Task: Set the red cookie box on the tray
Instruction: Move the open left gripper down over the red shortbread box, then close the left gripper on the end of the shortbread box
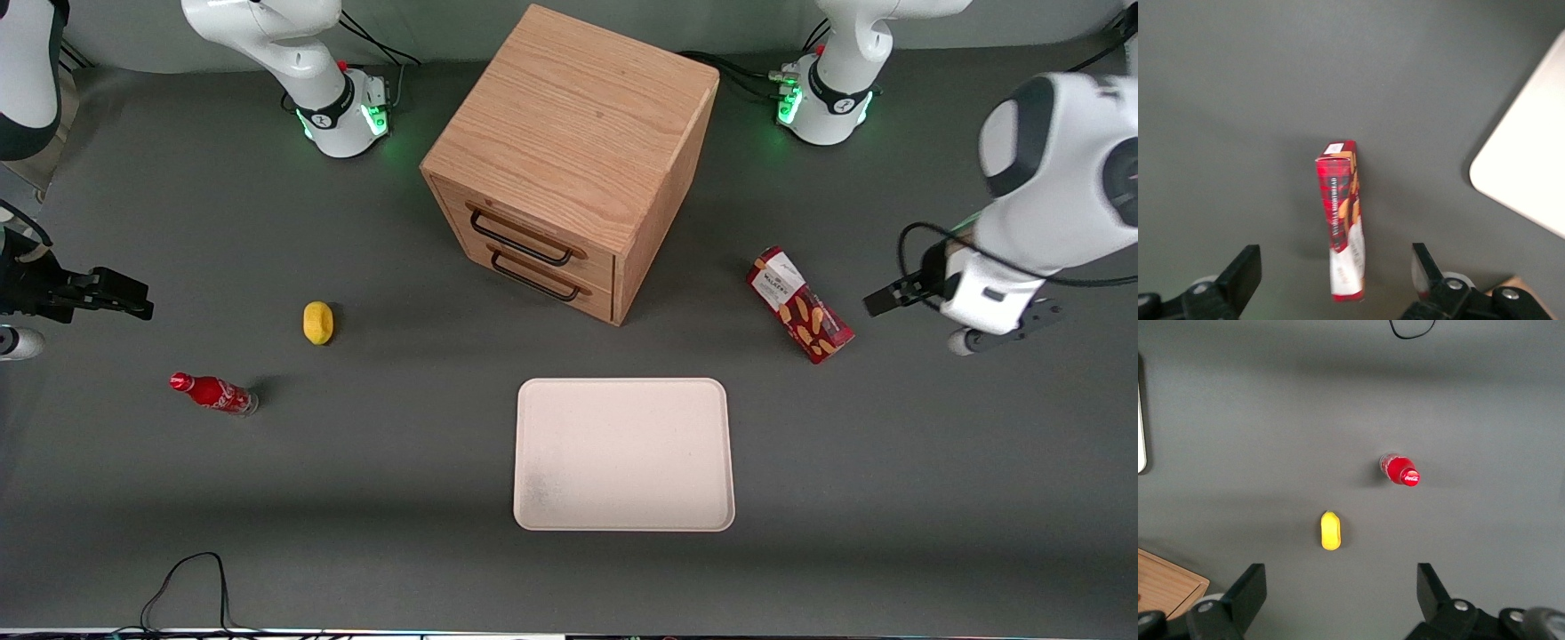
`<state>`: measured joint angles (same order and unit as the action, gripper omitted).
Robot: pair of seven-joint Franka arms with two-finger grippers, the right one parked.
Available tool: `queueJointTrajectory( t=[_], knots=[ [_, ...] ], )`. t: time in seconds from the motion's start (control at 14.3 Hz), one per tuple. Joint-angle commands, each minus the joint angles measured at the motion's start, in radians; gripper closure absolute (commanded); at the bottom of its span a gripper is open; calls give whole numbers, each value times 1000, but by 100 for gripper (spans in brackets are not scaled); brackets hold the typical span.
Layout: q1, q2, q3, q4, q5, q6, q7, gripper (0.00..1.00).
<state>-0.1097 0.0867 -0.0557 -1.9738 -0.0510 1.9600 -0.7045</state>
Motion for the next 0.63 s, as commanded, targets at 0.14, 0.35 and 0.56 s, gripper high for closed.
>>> queueJointTrajectory(
  t=[0.14, 0.35, 0.56],
  knots=[
    [-10, 5, -4, -212, 7, 267, -131, 0],
    [-19, 27, -9, -341, 7, 427, -133, 0],
    [-31, 56, -12, -350, 7, 436, -180, 2]
  ],
)
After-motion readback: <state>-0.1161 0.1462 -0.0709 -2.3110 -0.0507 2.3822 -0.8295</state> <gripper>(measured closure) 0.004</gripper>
